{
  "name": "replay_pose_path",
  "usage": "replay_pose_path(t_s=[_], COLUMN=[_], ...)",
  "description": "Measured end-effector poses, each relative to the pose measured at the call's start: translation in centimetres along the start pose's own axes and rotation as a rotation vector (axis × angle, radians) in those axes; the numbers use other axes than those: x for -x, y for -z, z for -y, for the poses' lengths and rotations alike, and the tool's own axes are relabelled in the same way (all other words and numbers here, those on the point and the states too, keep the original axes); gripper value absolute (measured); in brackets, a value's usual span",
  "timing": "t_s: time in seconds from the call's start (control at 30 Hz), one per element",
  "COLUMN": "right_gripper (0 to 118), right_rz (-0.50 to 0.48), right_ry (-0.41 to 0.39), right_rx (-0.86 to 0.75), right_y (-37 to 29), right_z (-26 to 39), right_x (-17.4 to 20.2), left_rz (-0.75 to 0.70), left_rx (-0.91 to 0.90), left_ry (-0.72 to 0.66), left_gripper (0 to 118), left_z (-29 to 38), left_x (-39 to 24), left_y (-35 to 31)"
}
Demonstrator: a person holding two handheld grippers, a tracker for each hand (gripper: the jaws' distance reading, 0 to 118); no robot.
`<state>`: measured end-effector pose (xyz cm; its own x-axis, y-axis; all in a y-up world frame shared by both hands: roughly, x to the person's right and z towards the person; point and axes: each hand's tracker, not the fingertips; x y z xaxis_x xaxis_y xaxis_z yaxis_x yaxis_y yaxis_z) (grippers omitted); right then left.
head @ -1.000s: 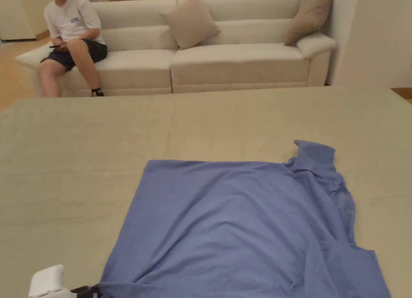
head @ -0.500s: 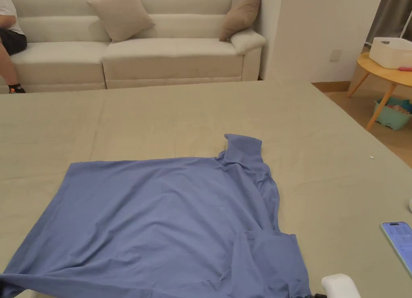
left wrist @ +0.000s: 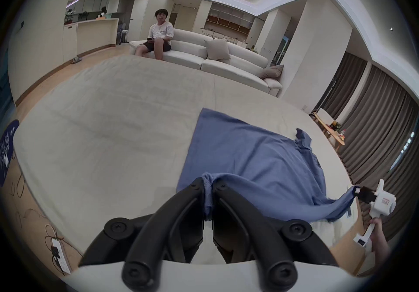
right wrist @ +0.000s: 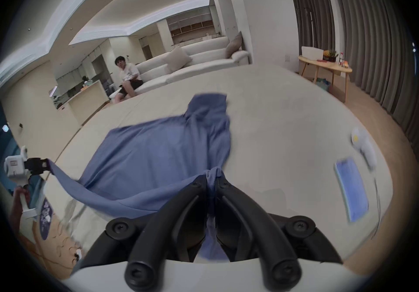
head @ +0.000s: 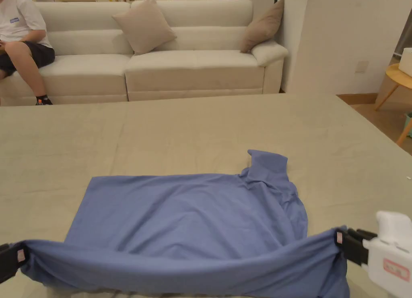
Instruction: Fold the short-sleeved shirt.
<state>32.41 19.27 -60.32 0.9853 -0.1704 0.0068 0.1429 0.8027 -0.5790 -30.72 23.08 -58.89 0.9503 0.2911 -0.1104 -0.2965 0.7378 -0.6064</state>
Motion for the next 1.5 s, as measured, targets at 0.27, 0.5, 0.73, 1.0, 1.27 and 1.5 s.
replay_pose_path(t_s=[0.27,0.5,0.73,1.0,1.27,1.5], right_gripper=[8,8,103,113,8,0], right_rz=[0.131,0.202,0.194,-0.043,0.049,0.025], right_ry=[-0.080,-0.109,-0.099,0.011,-0.061,0.026], right_rx=[0.102,0.209,0.220,-0.339,-0.522,-0.455], right_y=[13.2,18.6,17.5,-4.7,-17.7,-19.6], right_z=[-5.4,-2.4,-2.8,-6.7,-6.5,-7.0], right_x=[2.0,3.0,2.3,5.0,8.8,8.9], left_rz=[-0.117,-0.157,-0.070,0.003,-0.130,0.053], left_rx=[0.141,0.221,0.279,-0.235,-0.417,-0.087], left_ry=[0.060,0.138,0.019,-0.027,0.263,0.093], left_gripper=[5,5,113,111,0,0], left_z=[-5.1,-3.1,-1.3,-3.2,-1.4,-0.3], left_x=[0.5,0.4,1.8,0.2,-3.6,-1.4], left_y=[14.4,19.5,18.6,-0.8,-12.1,-8.8])
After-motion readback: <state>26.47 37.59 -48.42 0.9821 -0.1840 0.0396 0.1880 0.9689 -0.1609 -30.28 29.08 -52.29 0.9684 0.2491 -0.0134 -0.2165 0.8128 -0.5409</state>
